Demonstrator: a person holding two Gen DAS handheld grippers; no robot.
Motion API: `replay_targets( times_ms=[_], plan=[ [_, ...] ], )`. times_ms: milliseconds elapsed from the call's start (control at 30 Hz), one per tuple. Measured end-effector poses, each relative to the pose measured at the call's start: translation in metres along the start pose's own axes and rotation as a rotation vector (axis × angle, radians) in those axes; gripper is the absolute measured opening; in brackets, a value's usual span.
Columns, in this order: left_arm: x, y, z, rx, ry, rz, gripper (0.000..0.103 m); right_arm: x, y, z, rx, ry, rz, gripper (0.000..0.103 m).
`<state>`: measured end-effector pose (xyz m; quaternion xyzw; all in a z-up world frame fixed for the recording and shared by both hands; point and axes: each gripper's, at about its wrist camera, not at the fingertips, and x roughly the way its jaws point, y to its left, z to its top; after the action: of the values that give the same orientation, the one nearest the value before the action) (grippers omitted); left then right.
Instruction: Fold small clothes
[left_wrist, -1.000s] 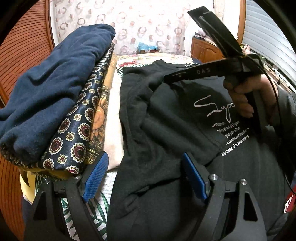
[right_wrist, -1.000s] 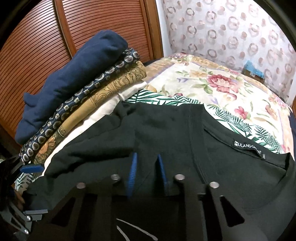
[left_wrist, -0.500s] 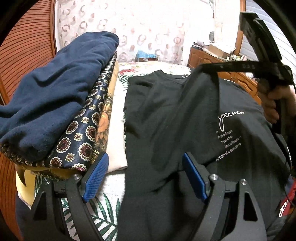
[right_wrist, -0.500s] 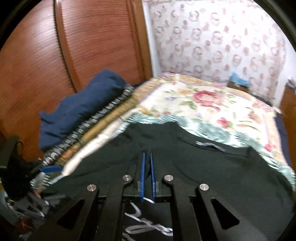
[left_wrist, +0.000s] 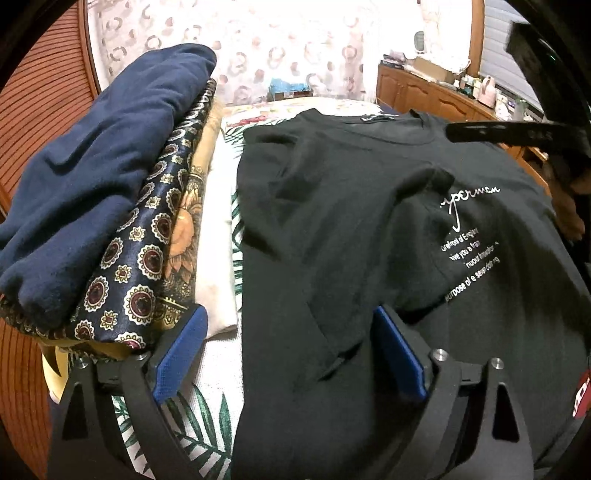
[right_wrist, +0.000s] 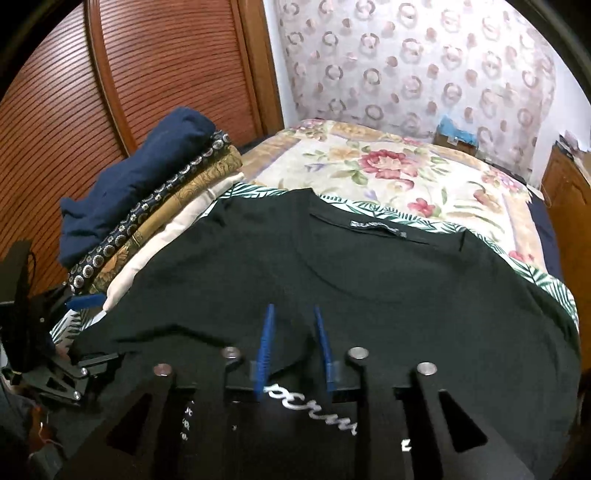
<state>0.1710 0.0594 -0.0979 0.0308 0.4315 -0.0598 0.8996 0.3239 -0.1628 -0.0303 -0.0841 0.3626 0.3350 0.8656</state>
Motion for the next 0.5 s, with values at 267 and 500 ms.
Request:
replay_targets(
  times_ms=[267, 500],
  plan=[
    [0.002, -0.004, 0.002, 0.012, 0.009, -0.008, 0.097, -0.041, 0.0, -0.033, 0.034, -0.043, -0.068, 0.044],
    [0.001, -0.004, 0.001, 0.013, 0.009, -0.006, 0.098, -0.074, -0.019, -0.074, 0.103, -0.054, -0.215, 0.044]
  ],
)
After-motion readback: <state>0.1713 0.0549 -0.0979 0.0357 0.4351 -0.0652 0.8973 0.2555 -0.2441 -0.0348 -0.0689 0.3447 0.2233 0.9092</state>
